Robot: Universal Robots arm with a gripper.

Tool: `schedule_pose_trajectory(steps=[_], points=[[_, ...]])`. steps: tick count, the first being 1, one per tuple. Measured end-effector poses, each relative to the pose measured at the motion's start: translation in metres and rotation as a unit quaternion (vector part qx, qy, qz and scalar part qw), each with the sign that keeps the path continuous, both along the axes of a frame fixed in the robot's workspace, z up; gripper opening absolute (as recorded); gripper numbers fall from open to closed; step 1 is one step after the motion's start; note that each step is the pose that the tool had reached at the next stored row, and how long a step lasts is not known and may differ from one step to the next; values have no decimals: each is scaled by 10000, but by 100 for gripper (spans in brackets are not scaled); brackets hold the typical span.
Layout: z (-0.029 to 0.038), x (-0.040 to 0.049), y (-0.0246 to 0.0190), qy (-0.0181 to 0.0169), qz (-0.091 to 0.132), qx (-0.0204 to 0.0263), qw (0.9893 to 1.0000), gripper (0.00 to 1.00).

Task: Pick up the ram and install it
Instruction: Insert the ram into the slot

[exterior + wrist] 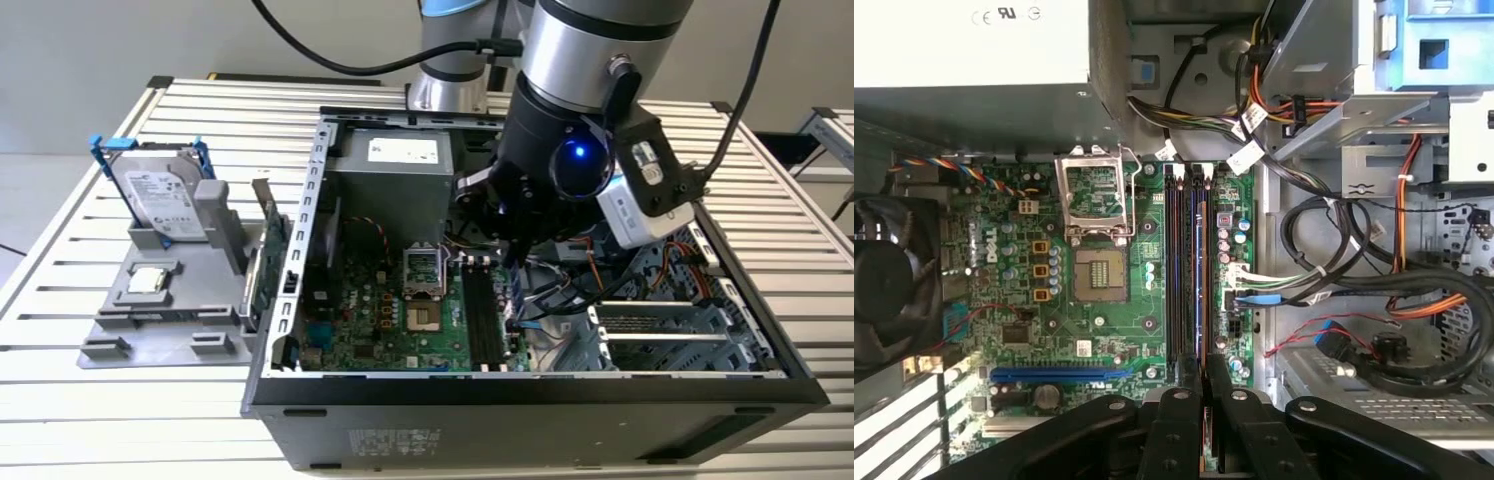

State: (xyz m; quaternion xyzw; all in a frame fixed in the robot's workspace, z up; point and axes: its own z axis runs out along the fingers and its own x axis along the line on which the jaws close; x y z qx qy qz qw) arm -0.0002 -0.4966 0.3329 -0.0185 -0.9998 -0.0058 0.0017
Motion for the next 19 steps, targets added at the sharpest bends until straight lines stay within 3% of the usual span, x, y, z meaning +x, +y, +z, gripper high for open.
schedule_pose_trajectory(steps=[19], points=[[-54,0,1,0,0,0,10000,0]])
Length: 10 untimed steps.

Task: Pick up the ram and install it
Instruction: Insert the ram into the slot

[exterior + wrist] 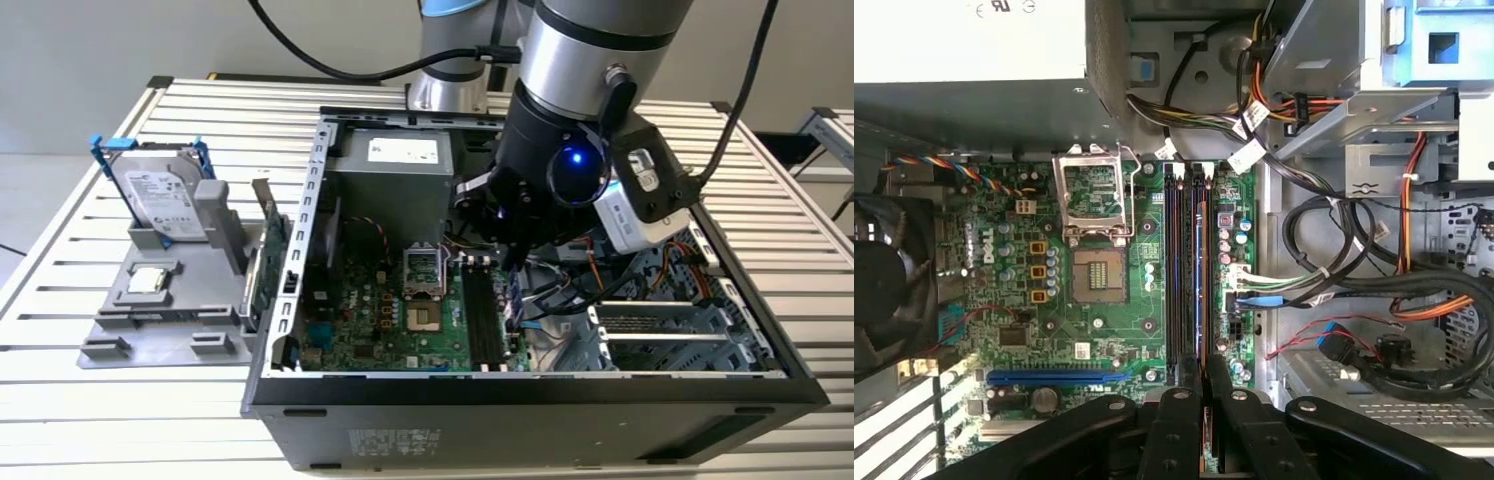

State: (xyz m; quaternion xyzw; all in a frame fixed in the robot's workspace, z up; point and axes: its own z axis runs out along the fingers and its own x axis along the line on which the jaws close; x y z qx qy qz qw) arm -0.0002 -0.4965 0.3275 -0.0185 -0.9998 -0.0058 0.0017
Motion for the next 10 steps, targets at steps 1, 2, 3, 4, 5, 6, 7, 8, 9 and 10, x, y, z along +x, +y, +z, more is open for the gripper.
schedule_pose_trajectory(steps=[1,2,3,4,5,6,7,8,9,10], points=[[-3,0,0,0,0,0,10000,0],[-6,0,0,0,0,0,10000,0],[-8,0,0,0,0,1,10000,0],[-11,0,0,0,0,0,10000,0],[-13,0,0,0,0,0,10000,0],[-16,0,0,0,0,0,10000,0],[-18,0,0,0,0,0,10000,0],[-21,0,0,0,0,0,10000,0],[-24,0,0,0,0,0,10000,0],[-27,0,0,0,0,0,10000,0]])
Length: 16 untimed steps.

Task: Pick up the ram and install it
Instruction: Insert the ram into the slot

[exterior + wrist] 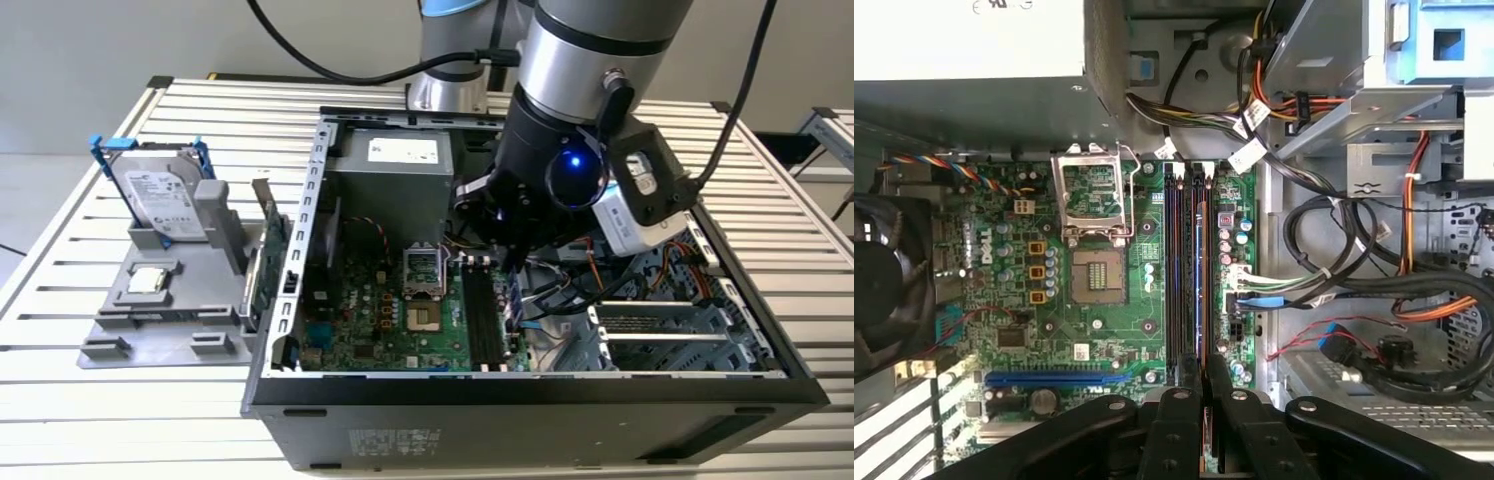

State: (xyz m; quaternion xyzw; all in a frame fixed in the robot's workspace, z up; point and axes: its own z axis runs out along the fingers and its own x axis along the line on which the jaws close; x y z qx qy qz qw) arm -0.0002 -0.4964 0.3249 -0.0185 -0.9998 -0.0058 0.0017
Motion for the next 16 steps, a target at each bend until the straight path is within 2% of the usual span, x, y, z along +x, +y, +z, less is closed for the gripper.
schedule_pose_trajectory(steps=[16], points=[[-26,0,0,0,0,0,10000,0]])
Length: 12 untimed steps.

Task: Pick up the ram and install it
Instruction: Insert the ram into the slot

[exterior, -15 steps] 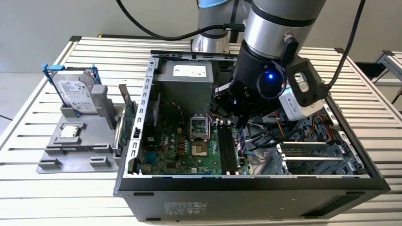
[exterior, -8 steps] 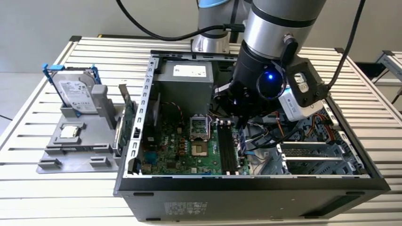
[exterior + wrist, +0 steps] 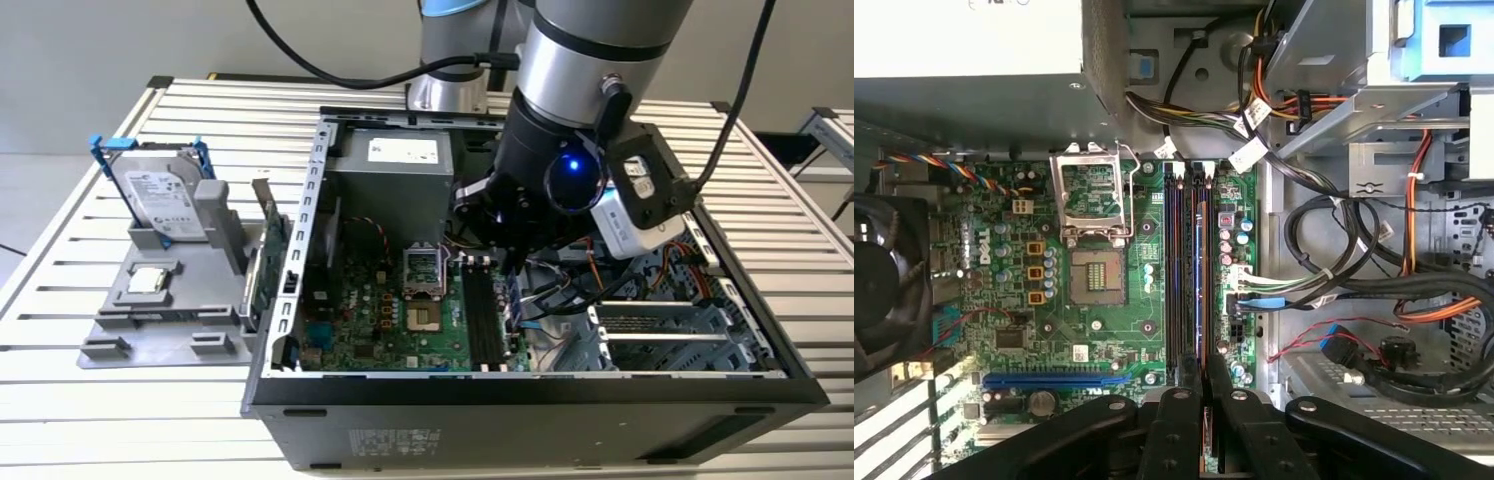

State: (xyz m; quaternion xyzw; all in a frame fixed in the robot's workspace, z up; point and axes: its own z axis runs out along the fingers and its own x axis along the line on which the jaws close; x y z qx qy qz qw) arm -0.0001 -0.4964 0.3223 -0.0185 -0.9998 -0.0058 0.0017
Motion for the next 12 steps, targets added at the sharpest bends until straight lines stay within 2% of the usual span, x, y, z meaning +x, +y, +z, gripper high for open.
schedule_pose_trajectory(steps=[12], points=[[-26,-1,0,-1,6,2,10000,0]])
